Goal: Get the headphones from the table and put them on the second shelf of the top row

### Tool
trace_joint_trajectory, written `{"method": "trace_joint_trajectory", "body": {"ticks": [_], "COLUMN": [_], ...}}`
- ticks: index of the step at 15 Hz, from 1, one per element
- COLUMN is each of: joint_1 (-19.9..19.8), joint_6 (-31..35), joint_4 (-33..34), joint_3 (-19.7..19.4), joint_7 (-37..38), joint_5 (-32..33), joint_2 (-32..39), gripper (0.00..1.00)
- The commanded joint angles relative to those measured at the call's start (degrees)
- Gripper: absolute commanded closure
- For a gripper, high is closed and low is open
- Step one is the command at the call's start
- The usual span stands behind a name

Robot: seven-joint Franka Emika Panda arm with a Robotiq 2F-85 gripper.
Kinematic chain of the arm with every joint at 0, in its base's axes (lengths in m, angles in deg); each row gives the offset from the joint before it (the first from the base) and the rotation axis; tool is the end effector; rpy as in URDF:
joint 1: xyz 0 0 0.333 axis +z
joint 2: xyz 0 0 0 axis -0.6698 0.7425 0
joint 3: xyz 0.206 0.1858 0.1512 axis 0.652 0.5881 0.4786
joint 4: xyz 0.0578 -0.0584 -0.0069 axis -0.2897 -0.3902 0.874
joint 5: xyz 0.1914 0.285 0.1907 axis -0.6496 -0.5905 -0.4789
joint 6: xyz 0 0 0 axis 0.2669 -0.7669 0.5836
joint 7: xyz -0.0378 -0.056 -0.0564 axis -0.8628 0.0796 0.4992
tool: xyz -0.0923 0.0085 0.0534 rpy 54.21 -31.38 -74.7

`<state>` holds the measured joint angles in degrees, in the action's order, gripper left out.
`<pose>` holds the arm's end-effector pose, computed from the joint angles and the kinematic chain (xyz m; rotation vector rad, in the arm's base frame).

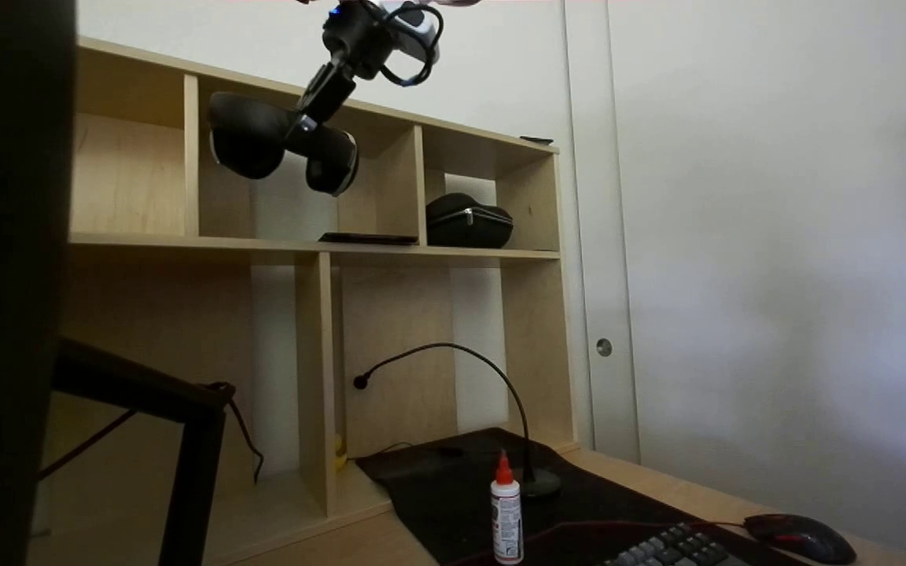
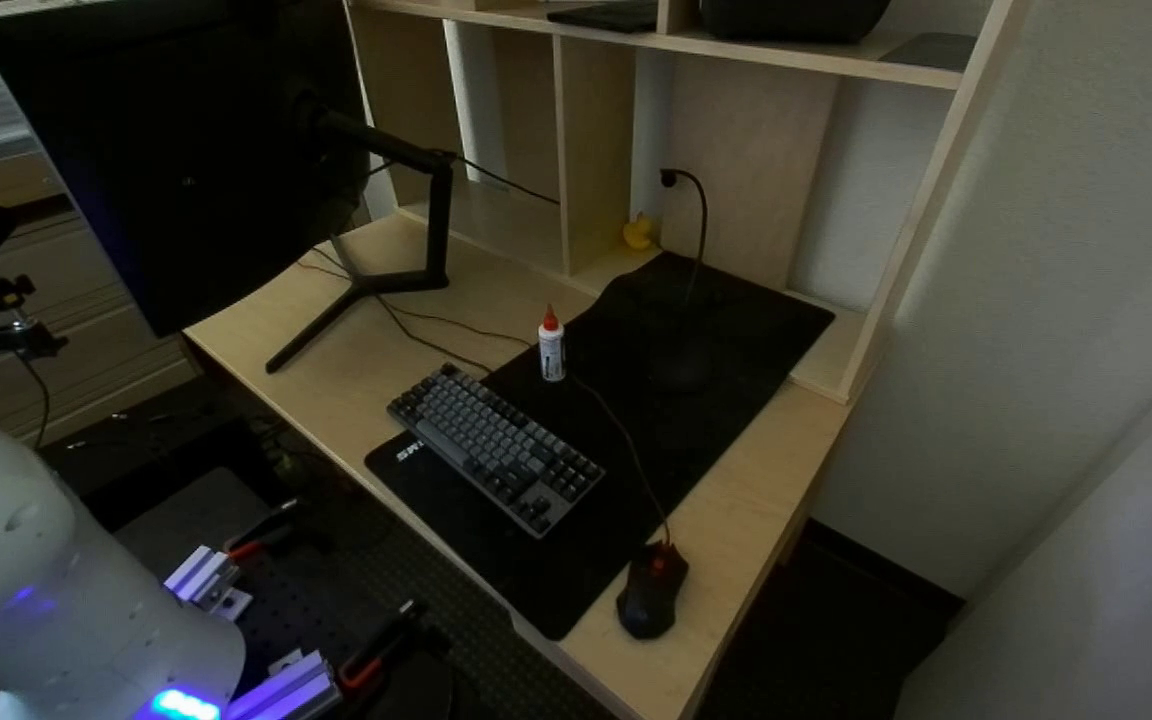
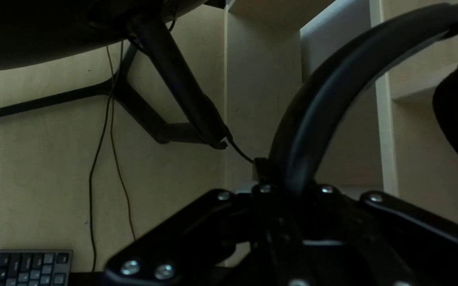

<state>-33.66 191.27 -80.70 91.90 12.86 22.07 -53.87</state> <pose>0.6052 0.1845 0.6851 -1.8273 1.7263 0.0476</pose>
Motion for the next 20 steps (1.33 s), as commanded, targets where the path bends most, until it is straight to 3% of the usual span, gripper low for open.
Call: {"method": "trace_joint_trajectory", "body": {"ticks": [1, 2, 3, 5, 9, 16, 17, 19, 20], "joint_1": [0.13, 0.18, 0.19, 0.31, 1.02, 5.20, 3.60, 4.45, 4.36], "joint_6": [0.00, 0.00, 0.32, 1.08, -2.32, -2.78, -1.37, -1.37, -0.65], "joint_4": [1.57, 2.58, 1.35, 3.49, 16.10, 33.22, 24.10, 27.67, 26.99], "joint_3": [0.00, 0.00, -0.12, -0.58, -1.48, -2.78, -1.56, -1.82, -1.99], "joint_7": [0.69, 0.93, 0.98, 2.89, 7.66, 16.19, 14.01, 15.57, 15.51], "joint_5": [0.28, 0.36, 0.77, 2.18, 5.71, 18.73, 16.52, 17.84, 18.03], "joint_2": [1.27, 2.14, 1.93, 4.64, 13.50, 25.45, 20.27, 22.98, 23.11], "gripper": [0.84, 0.84, 0.96, 0.96, 0.96, 0.96, 0.84, 0.84, 0.96]}}
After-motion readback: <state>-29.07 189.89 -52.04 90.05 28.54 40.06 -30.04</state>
